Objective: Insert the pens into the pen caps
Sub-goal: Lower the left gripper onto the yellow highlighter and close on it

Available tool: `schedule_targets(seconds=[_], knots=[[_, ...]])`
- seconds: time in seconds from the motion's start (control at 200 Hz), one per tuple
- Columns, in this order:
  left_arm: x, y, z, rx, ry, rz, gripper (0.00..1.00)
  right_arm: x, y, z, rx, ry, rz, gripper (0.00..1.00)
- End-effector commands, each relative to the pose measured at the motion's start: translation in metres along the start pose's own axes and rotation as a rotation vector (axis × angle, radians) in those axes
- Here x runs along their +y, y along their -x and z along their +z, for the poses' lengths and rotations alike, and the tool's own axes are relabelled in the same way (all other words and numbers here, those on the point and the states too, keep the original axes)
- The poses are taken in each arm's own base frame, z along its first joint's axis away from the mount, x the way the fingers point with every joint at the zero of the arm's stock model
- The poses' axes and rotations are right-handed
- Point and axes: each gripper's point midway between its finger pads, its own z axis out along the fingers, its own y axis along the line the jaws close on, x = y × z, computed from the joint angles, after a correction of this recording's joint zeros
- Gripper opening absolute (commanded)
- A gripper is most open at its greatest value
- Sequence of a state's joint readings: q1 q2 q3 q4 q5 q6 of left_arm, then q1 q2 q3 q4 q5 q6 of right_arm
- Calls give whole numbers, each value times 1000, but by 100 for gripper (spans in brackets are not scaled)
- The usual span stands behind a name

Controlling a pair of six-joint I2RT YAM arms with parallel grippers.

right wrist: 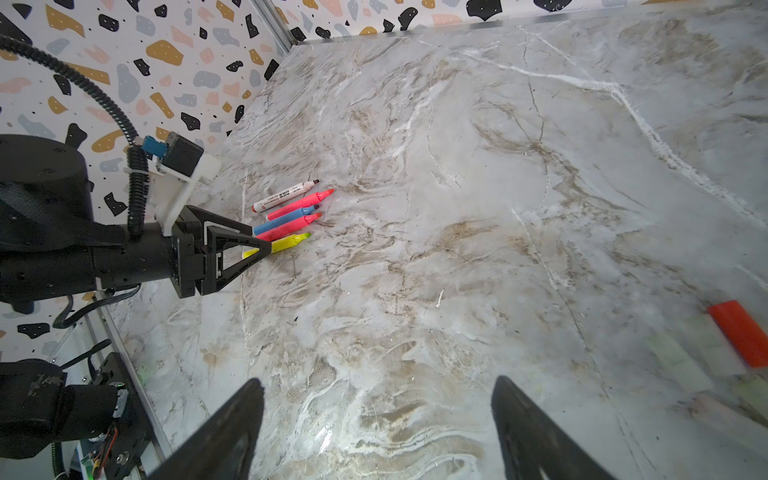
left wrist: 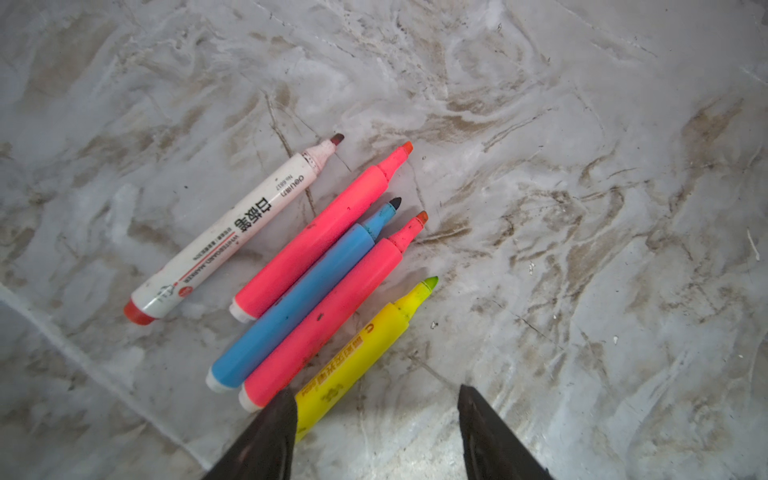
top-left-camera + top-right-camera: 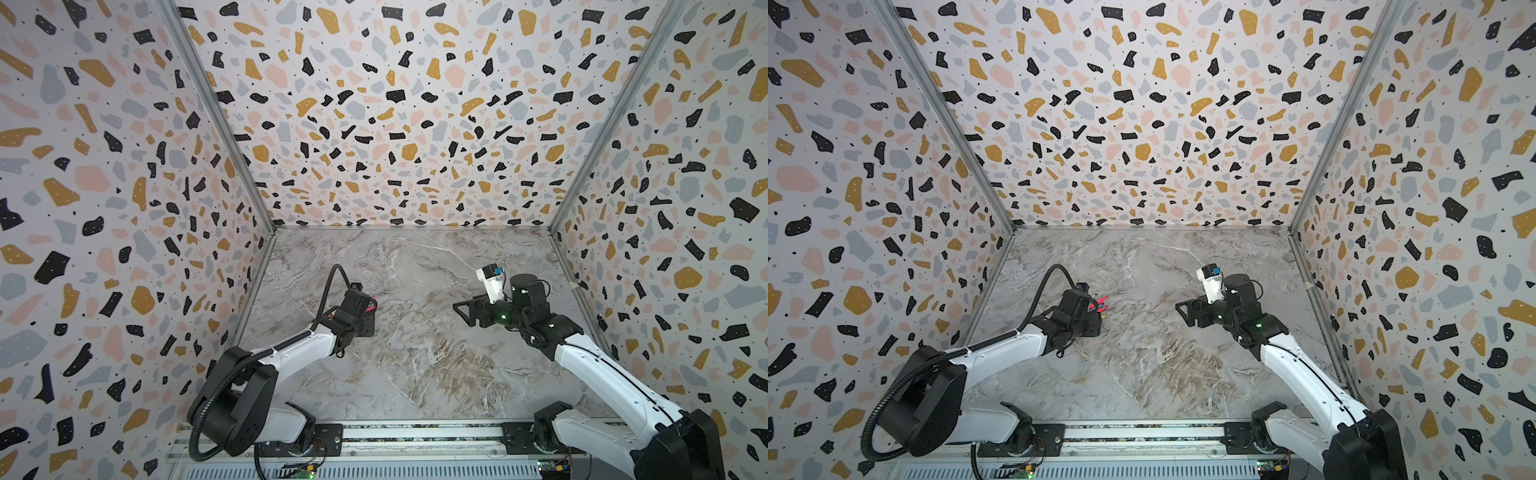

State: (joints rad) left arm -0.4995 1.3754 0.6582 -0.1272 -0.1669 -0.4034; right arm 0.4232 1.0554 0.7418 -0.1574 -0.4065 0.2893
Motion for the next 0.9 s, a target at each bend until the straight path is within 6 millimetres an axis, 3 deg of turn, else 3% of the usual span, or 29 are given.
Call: schedule_targets(seconds=[0.0,0.891], knots=[[3,0,-1,-17,14,13,62,2,2,-2,-8,-1,-1,85],[-1,-5,30,44,35,41,55,-8,-7,5,3,-28,29,83]])
